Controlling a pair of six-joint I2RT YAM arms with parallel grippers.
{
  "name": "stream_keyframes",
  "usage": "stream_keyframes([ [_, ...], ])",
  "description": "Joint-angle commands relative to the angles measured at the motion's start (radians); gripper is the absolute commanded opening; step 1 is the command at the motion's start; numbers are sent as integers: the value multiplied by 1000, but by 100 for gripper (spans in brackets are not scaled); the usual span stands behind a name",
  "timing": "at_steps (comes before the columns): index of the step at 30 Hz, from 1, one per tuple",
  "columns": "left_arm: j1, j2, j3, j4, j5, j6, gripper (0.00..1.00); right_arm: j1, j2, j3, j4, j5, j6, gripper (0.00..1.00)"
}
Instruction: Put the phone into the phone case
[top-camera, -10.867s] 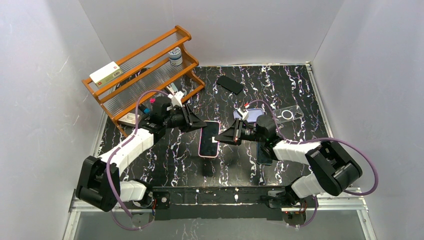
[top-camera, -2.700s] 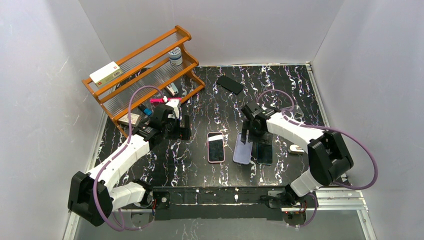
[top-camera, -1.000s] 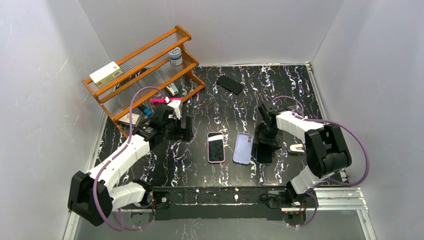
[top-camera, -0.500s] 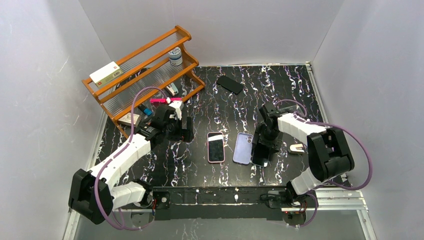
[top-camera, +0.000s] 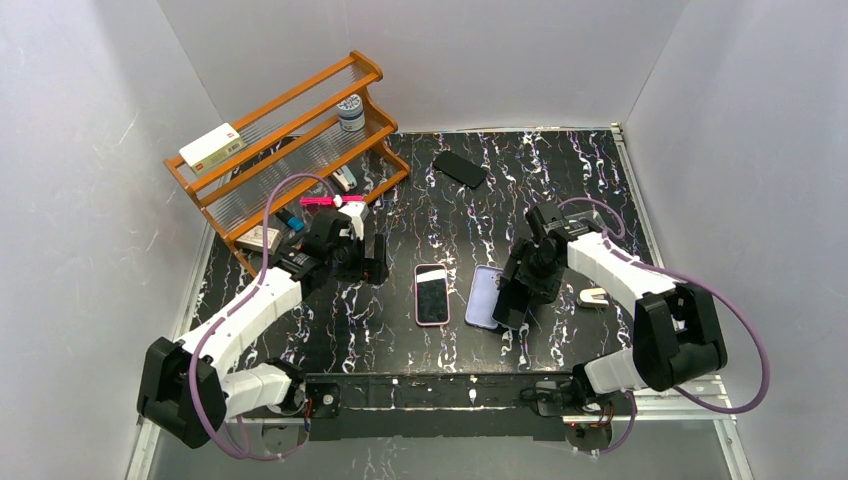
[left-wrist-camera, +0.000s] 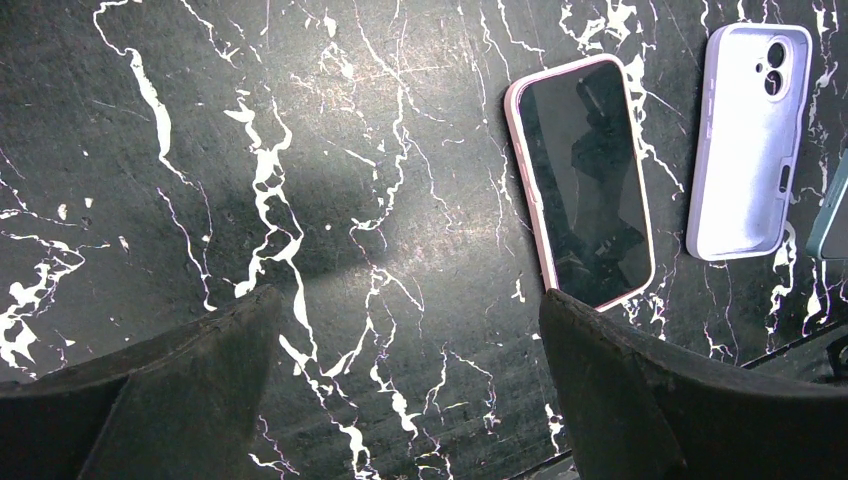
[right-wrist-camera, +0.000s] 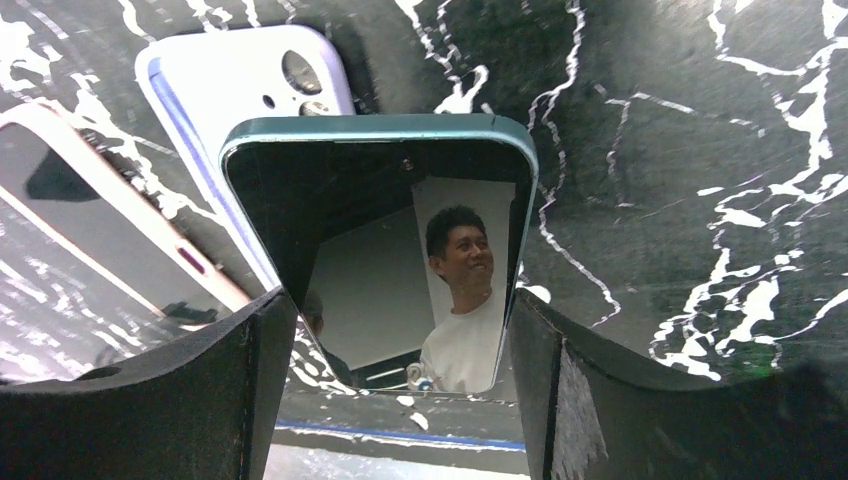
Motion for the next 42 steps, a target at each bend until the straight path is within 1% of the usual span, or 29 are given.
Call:
stream_keyframes([
  [1,-6,-35,22,-6,-3,2,98,14,-54,14,9,-90,68,47],
  [8,-9,-33,20,-7,3,2,98,49,-44,62,52,-119,120,45],
  [17,-14,-36,19,-12,-8,5,98,86,27,69,131,-137,162,43],
  [23,-15,-31,22,-15,-17,7,98,100,72,77,175,-122,175,43],
  [33,-17,-32,23,-15,-20,9,98,132,118,44,199,-8,104,42],
  [39,-17,-49,18,-15,-16,7,98,175,170,61,204,39,75,47],
  [42,-18,-43,19,-20,-20,7,98,197,190,77,202,53,67,52],
])
